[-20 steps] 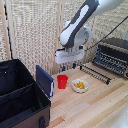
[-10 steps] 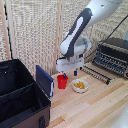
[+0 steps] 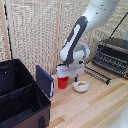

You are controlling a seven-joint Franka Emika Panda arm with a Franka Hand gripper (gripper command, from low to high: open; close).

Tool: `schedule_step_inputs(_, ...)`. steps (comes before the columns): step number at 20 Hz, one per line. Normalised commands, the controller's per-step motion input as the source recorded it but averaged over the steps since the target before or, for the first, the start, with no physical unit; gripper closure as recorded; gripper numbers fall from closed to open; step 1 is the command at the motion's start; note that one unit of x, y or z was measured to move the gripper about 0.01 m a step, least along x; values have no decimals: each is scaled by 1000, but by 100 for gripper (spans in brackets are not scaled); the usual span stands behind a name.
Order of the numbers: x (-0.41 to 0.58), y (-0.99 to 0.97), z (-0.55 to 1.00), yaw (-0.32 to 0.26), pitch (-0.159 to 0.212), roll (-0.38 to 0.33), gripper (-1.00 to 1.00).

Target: Kindly spot and seek the red cup placed ahead of you. Cautiously adjust your gripper towards the red cup, gripping it gently. Find the after-storage area of the caddy. Relocate the red cup in your grip over the rear portion and softly release it into the compartment.

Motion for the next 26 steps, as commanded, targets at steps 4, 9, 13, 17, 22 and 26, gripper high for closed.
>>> schedule_step_inputs(4,0,200,-199,0,0,-89,100)
schedule_step_inputs(9,0,192,-169,0,0,-90,100)
schedule_step_inputs(13,-73,132,-92,0,2,-80,100)
schedule_step_inputs(17,-108,76,-29,-3,-3,-44,100)
schedule_step_inputs(22,23,0,475,-76,-21,18,100)
schedule_step_inputs(26,119,-76,998,-94,48,31,100)
